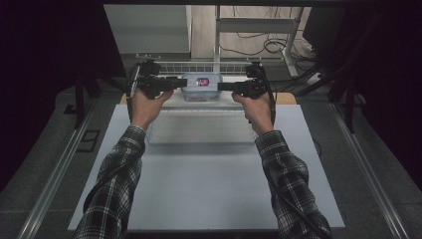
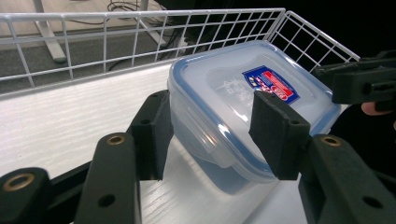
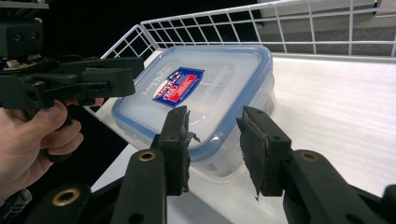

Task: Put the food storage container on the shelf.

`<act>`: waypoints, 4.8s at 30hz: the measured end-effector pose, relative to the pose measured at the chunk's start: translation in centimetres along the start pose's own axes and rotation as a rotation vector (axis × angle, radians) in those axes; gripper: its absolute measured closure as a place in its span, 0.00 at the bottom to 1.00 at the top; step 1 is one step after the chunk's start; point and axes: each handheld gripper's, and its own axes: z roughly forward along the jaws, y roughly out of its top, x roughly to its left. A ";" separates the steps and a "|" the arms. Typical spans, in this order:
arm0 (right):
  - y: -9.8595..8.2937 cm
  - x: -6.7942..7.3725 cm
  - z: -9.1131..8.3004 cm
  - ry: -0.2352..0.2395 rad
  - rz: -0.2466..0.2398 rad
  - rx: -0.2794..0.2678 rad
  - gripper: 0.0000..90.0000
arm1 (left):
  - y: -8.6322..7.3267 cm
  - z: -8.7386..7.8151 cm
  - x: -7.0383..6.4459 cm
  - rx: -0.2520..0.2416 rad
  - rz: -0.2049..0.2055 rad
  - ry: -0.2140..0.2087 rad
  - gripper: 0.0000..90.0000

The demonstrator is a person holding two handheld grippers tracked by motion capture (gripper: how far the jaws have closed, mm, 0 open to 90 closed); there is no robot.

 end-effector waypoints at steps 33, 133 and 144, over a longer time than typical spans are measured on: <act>-2.6 2.2 -1.3 -0.029 -0.198 0.008 0.20 | -3.6 -2.9 -2.7 0.051 0.175 -0.045 0.05; -21.3 3.0 -3.7 -0.069 -0.426 0.073 0.00 | -24.8 -5.4 -6.0 0.121 0.298 0.058 0.01; -22.6 1.9 -5.3 -0.099 -0.402 0.063 0.00 | -26.2 -6.9 -5.6 0.123 0.295 0.087 0.01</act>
